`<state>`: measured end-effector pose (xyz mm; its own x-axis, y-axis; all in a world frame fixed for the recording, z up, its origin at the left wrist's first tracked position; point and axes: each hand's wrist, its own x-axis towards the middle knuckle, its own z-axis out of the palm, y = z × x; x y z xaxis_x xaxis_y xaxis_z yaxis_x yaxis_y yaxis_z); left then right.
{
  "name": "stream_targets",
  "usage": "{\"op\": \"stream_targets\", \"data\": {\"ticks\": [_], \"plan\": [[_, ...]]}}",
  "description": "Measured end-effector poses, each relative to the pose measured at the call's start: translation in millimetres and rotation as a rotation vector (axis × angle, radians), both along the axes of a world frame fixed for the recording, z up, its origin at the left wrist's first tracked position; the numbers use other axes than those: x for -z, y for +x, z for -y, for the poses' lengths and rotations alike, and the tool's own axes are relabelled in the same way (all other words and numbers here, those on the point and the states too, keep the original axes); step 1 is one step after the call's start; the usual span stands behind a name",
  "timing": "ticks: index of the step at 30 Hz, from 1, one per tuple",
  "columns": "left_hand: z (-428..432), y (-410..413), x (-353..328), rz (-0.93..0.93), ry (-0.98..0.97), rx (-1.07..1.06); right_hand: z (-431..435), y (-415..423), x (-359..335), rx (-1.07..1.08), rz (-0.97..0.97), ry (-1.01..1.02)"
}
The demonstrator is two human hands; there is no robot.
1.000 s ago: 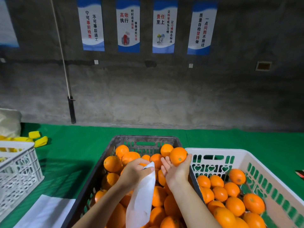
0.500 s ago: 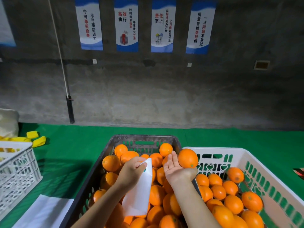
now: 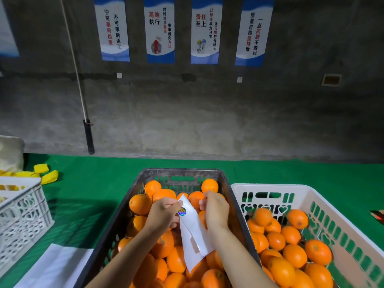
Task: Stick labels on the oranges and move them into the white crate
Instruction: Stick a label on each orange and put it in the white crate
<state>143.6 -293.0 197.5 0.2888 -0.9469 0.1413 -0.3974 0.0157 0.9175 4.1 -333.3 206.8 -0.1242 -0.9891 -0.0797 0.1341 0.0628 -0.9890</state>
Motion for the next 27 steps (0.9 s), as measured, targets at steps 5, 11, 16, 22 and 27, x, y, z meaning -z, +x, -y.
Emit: {"op": "stream_targets", "data": {"ticks": [5,11,16,22,27], "plan": [[-3,1,-1,-0.037,-0.013,-0.019,-6,11,22,-0.19,-0.858,-0.637],[0,0,-4,-0.266,0.035,-0.123,-2,10,25,-0.212,-0.976,-0.708],[-1,2,-4,-0.351,0.08,-0.171,-6,13,24,-0.251,-0.979,-0.755],[0,-3,-8,-0.3,-0.002,-0.074,-4,12,22,-0.203,-0.702,-0.612],[-2,-3,-8,-0.277,0.011,-0.017,-4,11,23,-0.188,-0.728,-0.584]]}}
